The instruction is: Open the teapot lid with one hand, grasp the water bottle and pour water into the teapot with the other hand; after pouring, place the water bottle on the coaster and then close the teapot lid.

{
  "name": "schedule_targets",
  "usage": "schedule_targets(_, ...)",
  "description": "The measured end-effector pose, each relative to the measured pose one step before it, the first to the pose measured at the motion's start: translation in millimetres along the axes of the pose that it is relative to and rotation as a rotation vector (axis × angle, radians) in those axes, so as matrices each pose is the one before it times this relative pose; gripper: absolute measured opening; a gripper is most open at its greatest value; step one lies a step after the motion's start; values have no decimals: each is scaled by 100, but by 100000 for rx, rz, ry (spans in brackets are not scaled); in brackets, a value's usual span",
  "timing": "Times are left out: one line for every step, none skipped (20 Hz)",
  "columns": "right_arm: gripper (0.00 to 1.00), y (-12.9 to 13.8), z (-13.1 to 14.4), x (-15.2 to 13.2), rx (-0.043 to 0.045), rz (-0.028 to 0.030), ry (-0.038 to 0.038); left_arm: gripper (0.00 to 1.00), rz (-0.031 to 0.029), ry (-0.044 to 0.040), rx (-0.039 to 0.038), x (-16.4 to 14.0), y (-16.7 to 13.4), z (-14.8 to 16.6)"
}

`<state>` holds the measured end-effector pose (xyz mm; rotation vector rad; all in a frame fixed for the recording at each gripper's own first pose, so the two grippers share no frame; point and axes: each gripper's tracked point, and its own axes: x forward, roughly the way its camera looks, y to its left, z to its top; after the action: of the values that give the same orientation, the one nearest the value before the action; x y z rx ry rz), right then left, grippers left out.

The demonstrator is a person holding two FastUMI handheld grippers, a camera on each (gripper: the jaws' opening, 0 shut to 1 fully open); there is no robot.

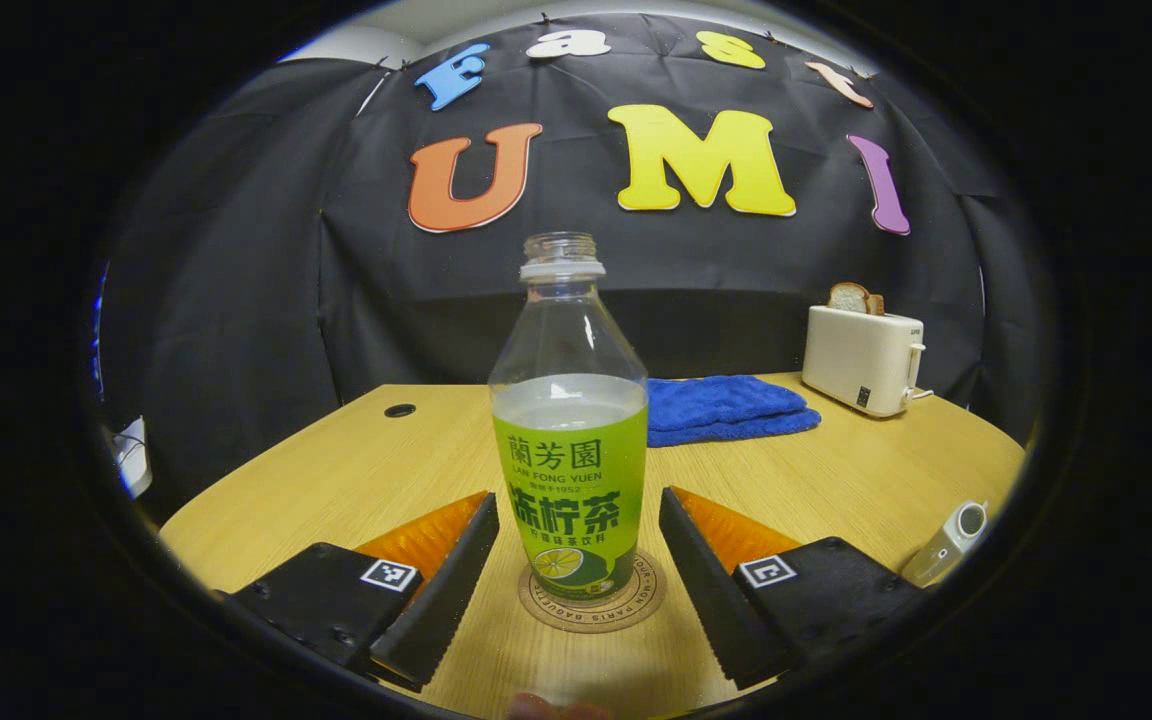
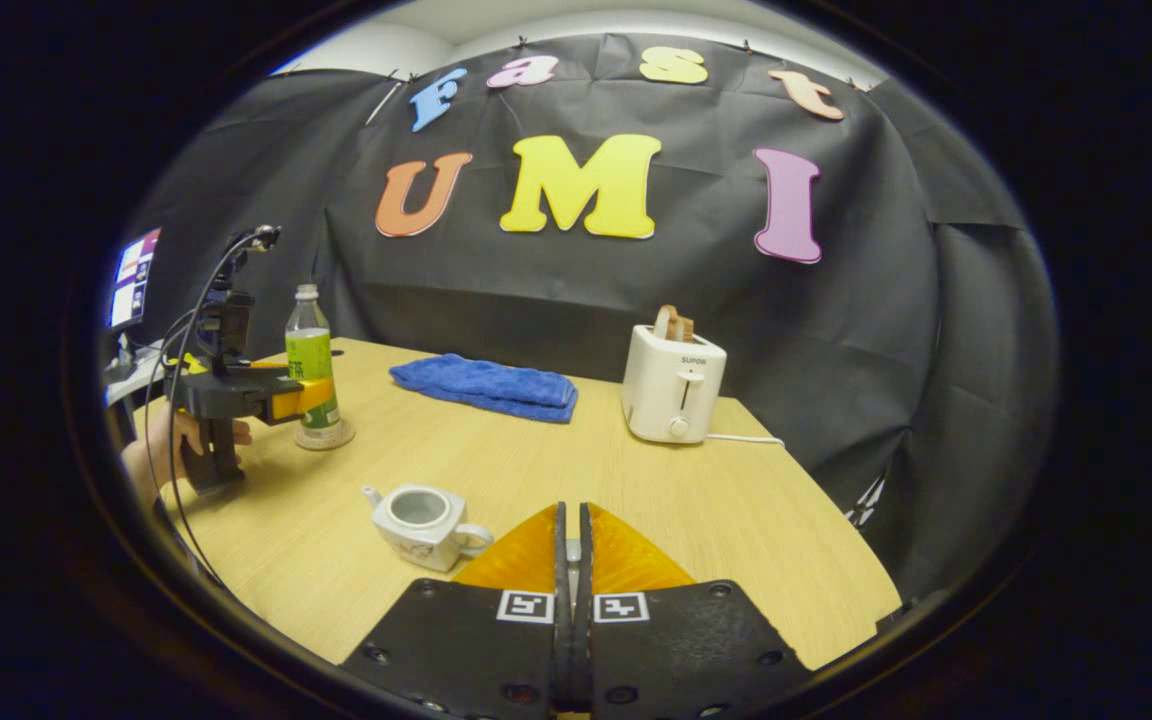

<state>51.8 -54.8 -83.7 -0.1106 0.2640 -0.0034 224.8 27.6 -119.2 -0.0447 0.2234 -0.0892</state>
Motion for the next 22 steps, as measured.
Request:
schedule_targets(0,14,69,-15,232,254,-247,100,210,-100,-418,-478,16,153)
schedule_targets(0,158,140,-142,36,231,-299,100,481,220,-816,-614,202,0)
schedule_targets(0,217,153,29,-136,331,-539,100,257,-7,-1115,-809,212,56)
schedule_targets(0,221,320,6,-51,492,-673,100,535,-504,-608,-1120,305,255)
schedule_targets(0,448,273,73,-107,820,-707,100,1099,-911,207,-1149,473,250)
schedule_targets(0,563,294,152,-452,1054,-491,100,914,-1227,937,-1229,442,300)
schedule_targets(0,630,293,182,-573,1241,-555,100,425,-1290,853,-1280,490,296)
schedule_targets(0,719,247,246,-585,1589,-415,100,357,-438,589,-1180,410,230)
schedule_targets(0,755,374,349,184,1996,-908,100,1188,62,688,-1141,482,86)
schedule_targets(0,913,397,410,-294,1976,-548,100,1607,-504,735,-1201,773,189)
schedule_targets(0,817,230,518,-534,1773,-660,100,1360,-1265,179,-1122,648,367)
schedule_targets(0,774,251,585,-661,1593,-417,100,1555,-762,19,-956,595,229)
schedule_targets(2,781,135,635,-389,1673,-180,100,1038,-546,-124,-960,532,147)
schedule_targets(0,595,67,629,-280,1576,86,100,503,-584,-467,-777,277,135)
schedule_targets(0,553,7,552,-240,1052,382,100,381,-512,-341,-775,282,124)
schedule_targets(0,547,51,512,-154,1270,247,100,690,-346,-138,-529,298,85)
schedule_targets(0,488,-94,387,-408,983,190,100,769,-562,189,-428,354,178)
schedule_targets(0,403,49,449,-533,580,132,100,536,-605,-40,-483,103,159)
schedule_targets(0,381,-180,448,-578,535,520,100,483,-768,-211,-327,265,293)
schedule_targets(0,356,-173,263,-221,644,291,100,336,-303,-203,-175,220,133)
schedule_targets(0,325,-176,286,-609,371,358,100,141,-356,-7,-156,225,148)
schedule_targets(0,92,-198,216,-775,-189,85,100,429,16,287,-60,169,-74)
